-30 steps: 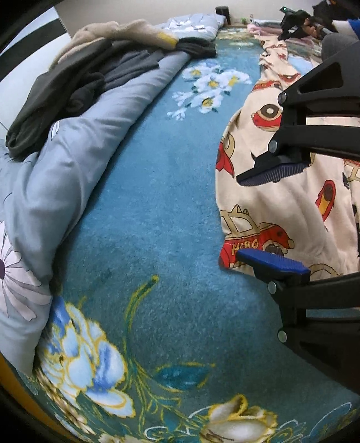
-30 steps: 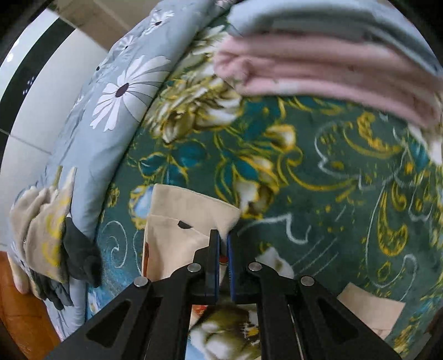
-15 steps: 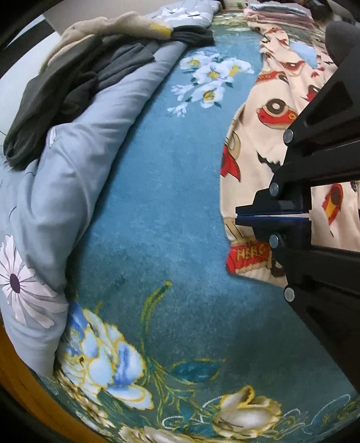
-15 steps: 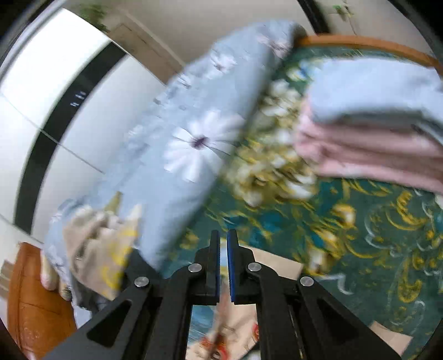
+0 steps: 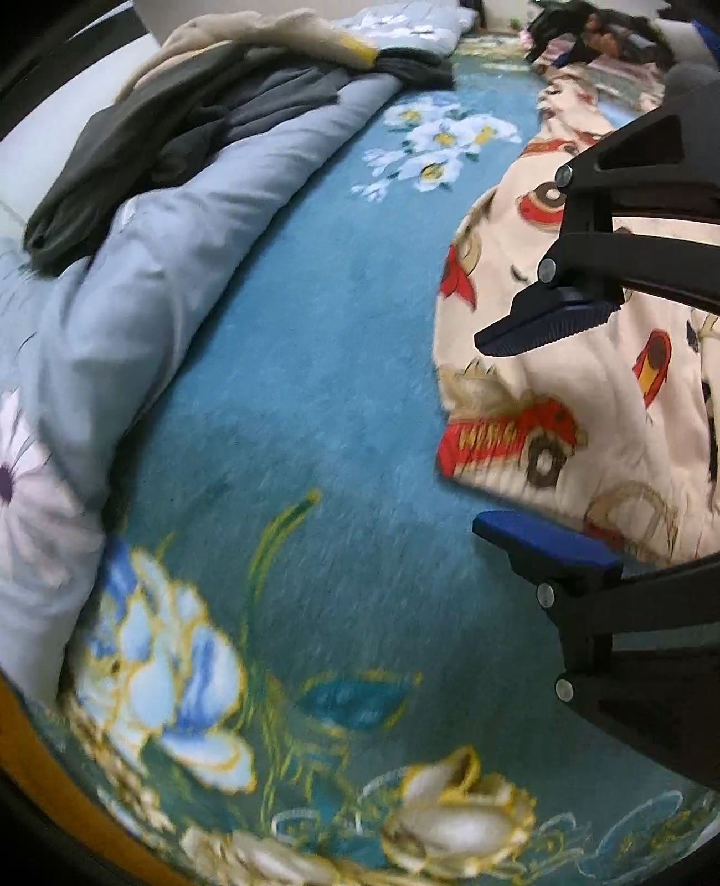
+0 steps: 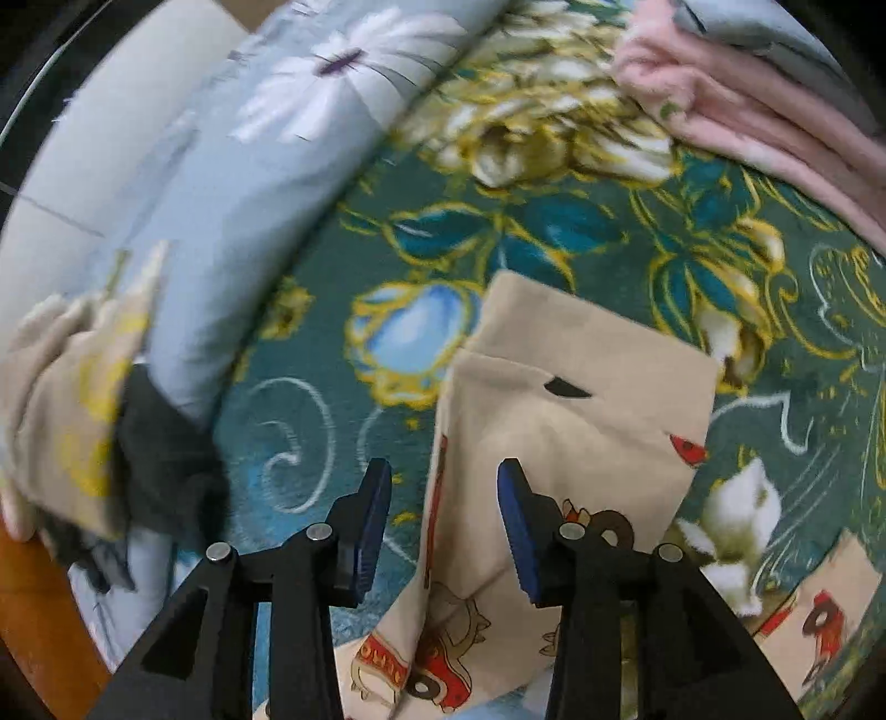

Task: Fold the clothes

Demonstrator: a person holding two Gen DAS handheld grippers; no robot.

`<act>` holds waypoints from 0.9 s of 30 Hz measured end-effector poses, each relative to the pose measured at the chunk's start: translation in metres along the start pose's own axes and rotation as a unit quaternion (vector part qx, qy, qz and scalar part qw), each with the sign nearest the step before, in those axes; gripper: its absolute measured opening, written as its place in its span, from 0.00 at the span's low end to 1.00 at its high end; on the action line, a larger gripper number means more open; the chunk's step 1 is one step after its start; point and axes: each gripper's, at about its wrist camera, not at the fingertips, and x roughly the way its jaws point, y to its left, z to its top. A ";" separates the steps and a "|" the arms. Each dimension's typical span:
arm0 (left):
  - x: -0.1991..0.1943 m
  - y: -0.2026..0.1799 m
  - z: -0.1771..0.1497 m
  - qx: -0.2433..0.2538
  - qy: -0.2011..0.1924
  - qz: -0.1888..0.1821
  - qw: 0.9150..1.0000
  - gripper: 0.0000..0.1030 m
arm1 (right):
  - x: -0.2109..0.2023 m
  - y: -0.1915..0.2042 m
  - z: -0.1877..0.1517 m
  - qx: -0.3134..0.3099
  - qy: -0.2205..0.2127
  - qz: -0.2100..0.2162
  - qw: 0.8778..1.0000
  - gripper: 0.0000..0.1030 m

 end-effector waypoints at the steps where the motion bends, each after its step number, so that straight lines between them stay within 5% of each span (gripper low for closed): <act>1: 0.003 -0.002 0.000 0.004 0.002 0.007 1.000 0.55 | 0.003 0.000 0.000 0.004 0.005 -0.018 1.000 0.08; 3: 0.008 -0.003 -0.001 0.009 0.002 0.039 0.999 0.33 | 0.002 -0.003 -0.002 0.013 0.015 -0.025 0.999 0.03; 5: 0.004 -0.006 0.000 0.024 -0.009 0.046 0.999 0.27 | -0.005 -0.003 -0.001 0.016 0.019 -0.010 1.000 0.02; 12: -0.048 0.004 0.004 0.003 -0.101 -0.017 0.995 0.24 | -0.109 0.022 0.014 -0.053 -0.065 0.148 0.985 0.02; 15: -0.040 -0.006 0.008 0.000 -0.097 -0.018 0.995 0.24 | -0.134 0.015 0.015 -0.068 -0.105 0.184 0.975 0.02; 21: -0.021 0.010 -0.013 -0.010 -0.057 0.006 0.998 0.25 | -0.035 -0.046 0.001 0.016 -0.015 0.101 0.995 0.02; 27: -0.012 0.008 -0.002 -0.012 -0.048 0.012 0.999 0.25 | -0.014 -0.074 -0.002 0.066 -0.007 0.114 0.991 0.03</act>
